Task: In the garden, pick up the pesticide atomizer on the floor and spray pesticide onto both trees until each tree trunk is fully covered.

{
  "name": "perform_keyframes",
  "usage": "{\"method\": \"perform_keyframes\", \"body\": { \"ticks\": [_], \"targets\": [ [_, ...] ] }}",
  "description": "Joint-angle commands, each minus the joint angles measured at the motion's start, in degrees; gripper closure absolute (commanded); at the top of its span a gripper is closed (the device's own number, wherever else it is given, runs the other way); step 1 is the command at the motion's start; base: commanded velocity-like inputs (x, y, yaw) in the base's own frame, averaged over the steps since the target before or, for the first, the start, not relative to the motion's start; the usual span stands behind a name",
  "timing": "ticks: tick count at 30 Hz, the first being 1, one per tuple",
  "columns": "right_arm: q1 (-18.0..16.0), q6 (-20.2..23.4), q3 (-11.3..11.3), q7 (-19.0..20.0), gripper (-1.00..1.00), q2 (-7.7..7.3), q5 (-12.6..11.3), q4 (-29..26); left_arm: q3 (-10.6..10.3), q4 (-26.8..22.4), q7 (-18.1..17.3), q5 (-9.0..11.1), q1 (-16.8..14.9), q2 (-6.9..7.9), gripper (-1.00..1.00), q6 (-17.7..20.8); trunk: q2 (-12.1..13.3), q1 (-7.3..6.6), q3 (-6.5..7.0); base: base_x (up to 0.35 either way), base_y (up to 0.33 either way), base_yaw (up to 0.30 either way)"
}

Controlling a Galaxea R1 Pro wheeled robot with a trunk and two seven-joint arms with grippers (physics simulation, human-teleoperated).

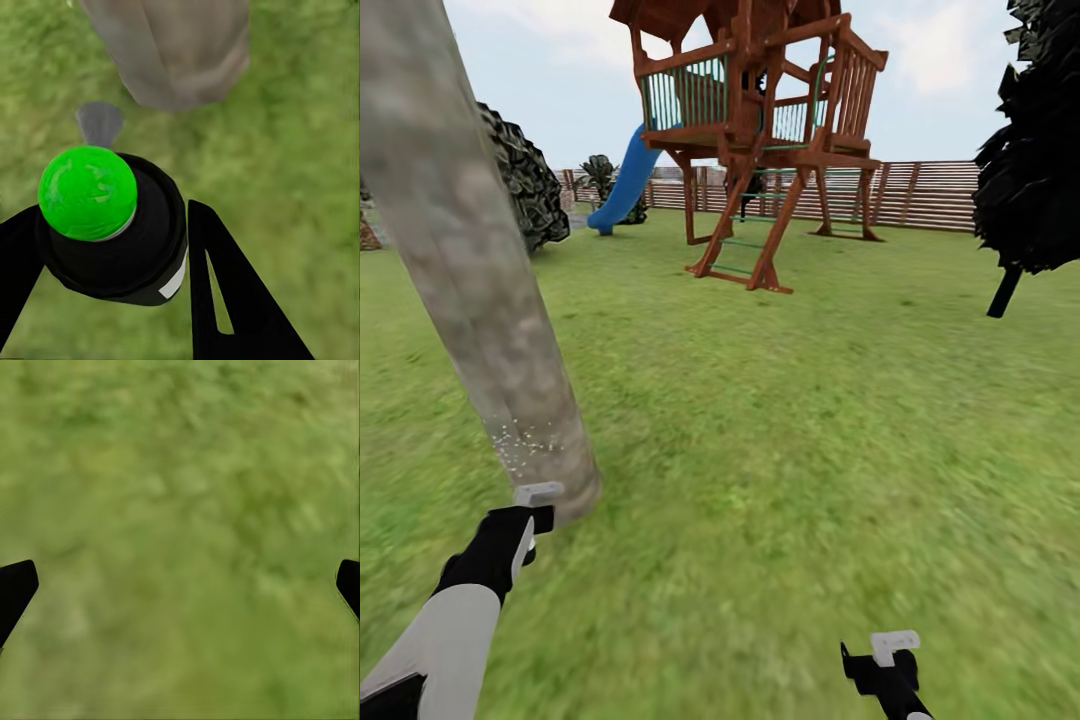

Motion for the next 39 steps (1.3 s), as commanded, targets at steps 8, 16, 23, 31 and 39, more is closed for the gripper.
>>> {"method": "perform_keyframes", "body": {
  "ticks": [8, 16, 23, 31, 39],
  "targets": [
    [-0.02, -0.13, -0.26, -0.29, -1.0, 0.03, 0.62, 0.04, 0.07, -0.09, 0.07, -0.06, -0.05, -0.05, 1.0, 0.24, -0.02, 0.01, -0.05, 0.193, -0.217, 0.278],
    [-0.02, -0.13, -0.26, -0.29, -1.0, 0.01, 0.62, 0.04, -0.01, -0.06, 3.3, 0.01, -0.05, -0.12, 1.0, 0.27, -0.02, 0.01, -0.05, 0.18, -0.227, 0.069],
    [-0.02, -0.13, -0.26, -0.29, -1.0, 0.08, 0.62, 0.04, -0.54, 4.87, 4.46, 0.11, -0.2, 0.01, 1.0, 1.34, -0.02, 0.01, -0.05, 0.173, -0.233, 0.193],
    [-0.02, -0.13, -0.26, -0.29, -1.0, 0.08, 0.62, 0.04, -0.53, 5.05, 4.64, -0.06, -0.23, -0.03, 1.0, 1.56, -0.02, 0.01, -0.05, 0.184, -0.232, 0.187],
    [-0.02, -0.13, -0.26, -0.29, -1.0, 0.09, 0.62, 0.04, -0.38, 4.94, 4.53, 0.11, -0.23, 0.01, 1.0, 1.54, -0.02, 0.01, -0.05, 0.125, -0.135, 0.092]
  ]
}}
